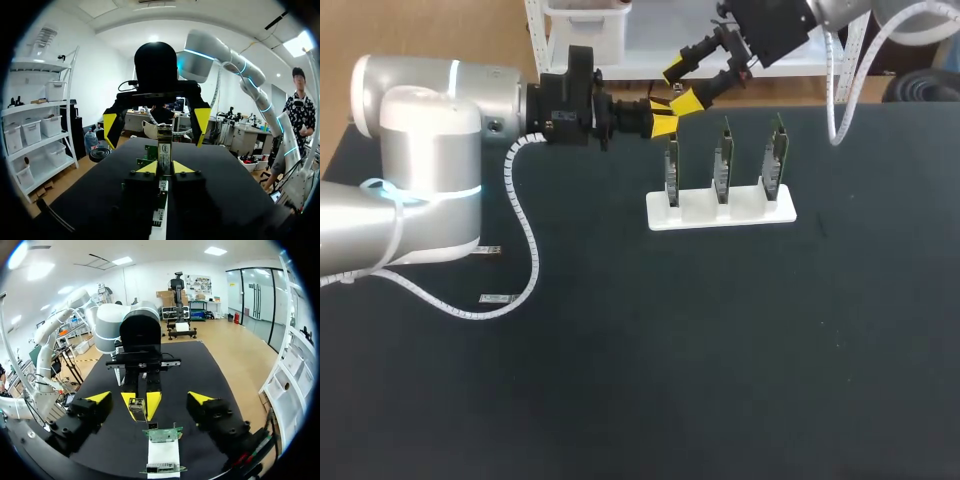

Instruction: Pick up the optical module with the left hand, and insert it into the network port with the right hand.

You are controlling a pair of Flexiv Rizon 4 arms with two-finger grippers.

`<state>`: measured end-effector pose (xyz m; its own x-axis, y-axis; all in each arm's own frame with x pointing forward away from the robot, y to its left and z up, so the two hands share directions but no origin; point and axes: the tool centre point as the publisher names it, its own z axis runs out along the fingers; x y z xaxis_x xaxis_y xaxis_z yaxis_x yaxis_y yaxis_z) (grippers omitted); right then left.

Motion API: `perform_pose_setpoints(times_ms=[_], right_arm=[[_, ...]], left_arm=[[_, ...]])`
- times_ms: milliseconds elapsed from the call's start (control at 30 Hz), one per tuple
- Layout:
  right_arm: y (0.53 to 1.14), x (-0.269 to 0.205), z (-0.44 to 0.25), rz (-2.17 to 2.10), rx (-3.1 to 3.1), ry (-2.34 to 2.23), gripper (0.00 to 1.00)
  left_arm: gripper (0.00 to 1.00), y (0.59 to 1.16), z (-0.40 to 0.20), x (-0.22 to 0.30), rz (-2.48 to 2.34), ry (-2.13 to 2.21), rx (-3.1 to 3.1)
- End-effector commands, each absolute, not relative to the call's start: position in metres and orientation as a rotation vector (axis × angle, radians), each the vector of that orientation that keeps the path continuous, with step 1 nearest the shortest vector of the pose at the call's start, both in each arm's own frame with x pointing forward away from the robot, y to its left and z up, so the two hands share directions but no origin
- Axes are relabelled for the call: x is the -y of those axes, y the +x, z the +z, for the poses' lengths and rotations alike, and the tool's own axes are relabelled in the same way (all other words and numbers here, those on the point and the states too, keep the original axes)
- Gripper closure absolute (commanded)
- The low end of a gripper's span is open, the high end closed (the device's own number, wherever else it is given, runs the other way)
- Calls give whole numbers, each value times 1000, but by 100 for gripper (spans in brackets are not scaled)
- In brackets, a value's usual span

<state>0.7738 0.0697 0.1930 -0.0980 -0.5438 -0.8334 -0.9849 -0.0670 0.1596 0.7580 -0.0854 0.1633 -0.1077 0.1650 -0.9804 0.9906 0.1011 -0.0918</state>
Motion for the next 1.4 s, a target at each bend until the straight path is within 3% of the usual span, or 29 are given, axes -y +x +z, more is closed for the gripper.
perform_pose_setpoints(times_ms=[33,533,567,600,1400], right_arm=[[774,-70,193,1062,-1686,-1641,100],[773,-69,191,1076,-1689,-1629,100],[773,-69,191,1076,-1689,-1630,100],[773,-69,191,1076,-1688,-1631,100],[776,-68,192,1079,-1663,-1639,100]], left_arm=[[100,760,164,85,-1128,1218,-1455],[100,760,164,85,-1128,1218,-1455],[65,760,164,85,-1128,1218,-1455],[2,760,164,85,-1128,1218,-1455],[0,768,175,60,-980,1297,-1453]])
